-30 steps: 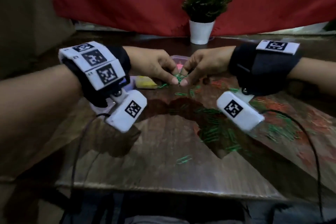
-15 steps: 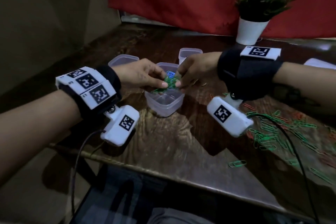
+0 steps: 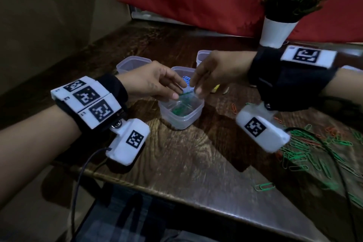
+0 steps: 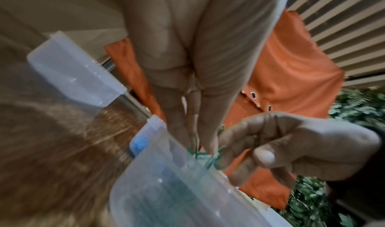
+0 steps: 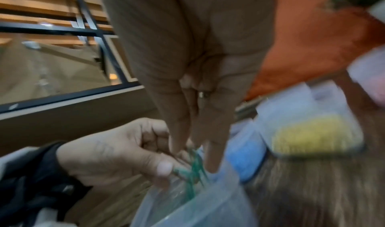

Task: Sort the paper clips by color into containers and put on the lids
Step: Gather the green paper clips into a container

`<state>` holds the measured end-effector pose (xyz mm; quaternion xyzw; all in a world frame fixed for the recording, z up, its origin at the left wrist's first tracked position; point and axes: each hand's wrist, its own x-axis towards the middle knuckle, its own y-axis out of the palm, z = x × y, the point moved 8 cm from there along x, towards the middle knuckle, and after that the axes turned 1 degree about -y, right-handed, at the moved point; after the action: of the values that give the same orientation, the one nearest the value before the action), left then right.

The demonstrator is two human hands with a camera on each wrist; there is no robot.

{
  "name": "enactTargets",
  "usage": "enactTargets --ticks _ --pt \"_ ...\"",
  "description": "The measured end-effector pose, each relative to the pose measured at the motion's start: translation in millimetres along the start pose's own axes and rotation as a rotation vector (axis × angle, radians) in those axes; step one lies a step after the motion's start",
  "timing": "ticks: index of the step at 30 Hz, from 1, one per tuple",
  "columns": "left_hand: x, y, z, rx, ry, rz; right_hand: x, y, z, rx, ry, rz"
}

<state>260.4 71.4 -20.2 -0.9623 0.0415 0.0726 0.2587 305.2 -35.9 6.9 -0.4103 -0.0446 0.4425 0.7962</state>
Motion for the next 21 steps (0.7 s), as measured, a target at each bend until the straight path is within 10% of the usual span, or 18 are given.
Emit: enactTargets --ticks 8,15,21 --pt "4.1 -3.4 -48.0 0.426 0.172 -0.132 -73.2 -89.2 -64.1 -0.093 0.172 -0.239" --pt "21.9 126.8 -146.6 0.777 0.458 0.137 -178.1 -139.7 -207.7 -0.366 0.646 -0.225" --pt "71.5 221.6 -135.5 1.116 0.234 0.418 -245.5 -83.9 -257.9 -0.245 0.735 -0.066"
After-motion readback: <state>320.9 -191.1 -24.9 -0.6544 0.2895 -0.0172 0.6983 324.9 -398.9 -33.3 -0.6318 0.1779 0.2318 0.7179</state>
